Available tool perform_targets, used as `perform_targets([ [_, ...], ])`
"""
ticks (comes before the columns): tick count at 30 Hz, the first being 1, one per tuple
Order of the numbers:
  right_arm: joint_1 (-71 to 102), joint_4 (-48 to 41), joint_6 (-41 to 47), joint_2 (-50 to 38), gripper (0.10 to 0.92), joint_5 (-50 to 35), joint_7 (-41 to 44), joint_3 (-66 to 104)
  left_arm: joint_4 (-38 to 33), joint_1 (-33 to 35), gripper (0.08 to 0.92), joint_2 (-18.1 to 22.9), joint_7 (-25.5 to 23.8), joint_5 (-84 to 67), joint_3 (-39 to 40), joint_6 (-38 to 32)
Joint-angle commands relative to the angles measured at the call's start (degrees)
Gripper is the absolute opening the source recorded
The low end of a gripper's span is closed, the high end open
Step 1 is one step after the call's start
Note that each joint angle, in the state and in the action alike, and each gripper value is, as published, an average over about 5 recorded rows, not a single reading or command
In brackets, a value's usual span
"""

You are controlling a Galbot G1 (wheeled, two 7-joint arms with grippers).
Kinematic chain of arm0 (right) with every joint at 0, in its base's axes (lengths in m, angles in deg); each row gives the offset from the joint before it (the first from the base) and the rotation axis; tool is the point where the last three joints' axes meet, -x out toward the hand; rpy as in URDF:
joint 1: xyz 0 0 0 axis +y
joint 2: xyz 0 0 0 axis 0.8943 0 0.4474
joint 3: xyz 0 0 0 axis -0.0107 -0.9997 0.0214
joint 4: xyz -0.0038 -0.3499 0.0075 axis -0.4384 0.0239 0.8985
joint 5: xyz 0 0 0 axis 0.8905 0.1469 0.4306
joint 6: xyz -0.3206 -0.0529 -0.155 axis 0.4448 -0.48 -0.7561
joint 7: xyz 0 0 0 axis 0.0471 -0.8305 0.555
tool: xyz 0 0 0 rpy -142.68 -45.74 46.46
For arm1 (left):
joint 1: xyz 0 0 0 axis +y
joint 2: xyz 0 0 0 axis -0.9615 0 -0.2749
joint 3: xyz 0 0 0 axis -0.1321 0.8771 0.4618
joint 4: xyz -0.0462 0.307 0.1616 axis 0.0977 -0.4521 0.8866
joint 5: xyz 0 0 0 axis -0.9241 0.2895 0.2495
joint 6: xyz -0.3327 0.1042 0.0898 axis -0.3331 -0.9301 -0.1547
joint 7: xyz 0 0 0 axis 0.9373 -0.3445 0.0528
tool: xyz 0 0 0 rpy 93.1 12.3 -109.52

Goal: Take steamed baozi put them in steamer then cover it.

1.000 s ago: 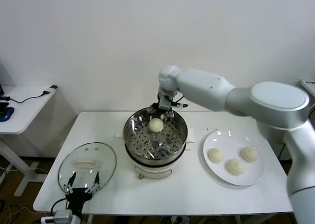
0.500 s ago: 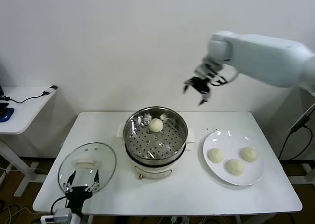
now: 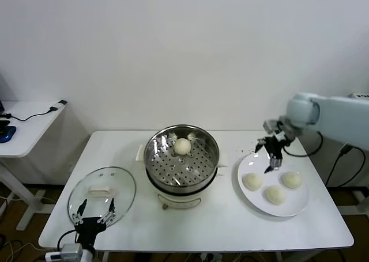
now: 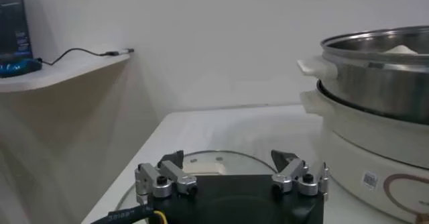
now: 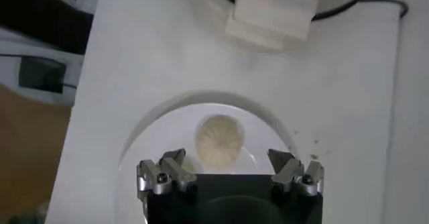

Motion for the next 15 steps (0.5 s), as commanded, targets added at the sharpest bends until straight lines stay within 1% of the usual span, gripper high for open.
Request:
perform_targets([
  [1, 19.2, -5.9, 7.9, -1.4, 0.823, 5.1, -5.5, 13.9, 0.5, 0.1, 0.823, 0.0, -0.1, 0.0, 0.1, 0.0],
  [6, 22.7, -9.9, 7.8, 1.5, 0.823, 5.8, -5.8, 16.8, 0.7, 0.1, 0.823, 0.0, -0.1, 0.0, 0.0, 0.0],
  [15, 24.9, -12.9, 7.4, 5.0, 0.823, 6.7, -6.0, 18.8, 1.0, 0.2, 0.823, -0.1, 0.0, 0.0, 0.1, -0.2],
])
